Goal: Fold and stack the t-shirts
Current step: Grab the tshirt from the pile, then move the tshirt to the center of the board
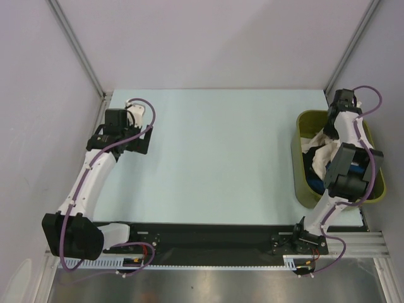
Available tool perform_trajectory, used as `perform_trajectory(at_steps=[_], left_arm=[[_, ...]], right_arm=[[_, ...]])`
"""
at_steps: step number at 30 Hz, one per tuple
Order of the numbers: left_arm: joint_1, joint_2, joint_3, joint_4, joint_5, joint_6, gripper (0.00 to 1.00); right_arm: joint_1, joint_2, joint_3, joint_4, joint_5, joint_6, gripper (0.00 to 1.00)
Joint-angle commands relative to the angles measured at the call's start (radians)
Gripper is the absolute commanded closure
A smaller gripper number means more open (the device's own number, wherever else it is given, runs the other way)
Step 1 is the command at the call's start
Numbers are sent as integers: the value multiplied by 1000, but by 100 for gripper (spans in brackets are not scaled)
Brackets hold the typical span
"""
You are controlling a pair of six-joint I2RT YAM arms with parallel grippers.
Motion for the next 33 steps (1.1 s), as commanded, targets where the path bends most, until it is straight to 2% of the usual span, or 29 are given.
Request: perform_trajectory(at_steps=[1,6,11,18,21,24,25,27,28,31,33], left_arm=[[5,-16,10,-8,9,21,0],[5,-1,31,-16,31,21,0],[6,17,51,-19,68,17,0],[5,24,66,-16,89,16,0],[5,20,65,-19,91,16,0],[5,17,65,-18,91,16,0],[5,17,65,-16,88,17,0],[5,17,72,-18,76,21,0],[5,17,77,-18,68,22,0],[6,17,92,-24,52,25,0],[11,14,100,-30,52,25,0]], right_arm=[[11,-45,90,-12,121,-50,100],[72,-195,142,3,243,-133,100],[91,-348,307,17,286,-163,100],[156,-552,407,256,262,-309,100],[189,-597,467,293,144,-315,100],[258,-617,521,305,-47,-260,100],[282,-617,528,313,-165,-236,100],[385,-605,535,336,-291,-168,100],[422,-595,535,368,-407,-141,100],[619,-525,554,443,-547,-52,100],[727,-476,582,460,-574,-57,100]])
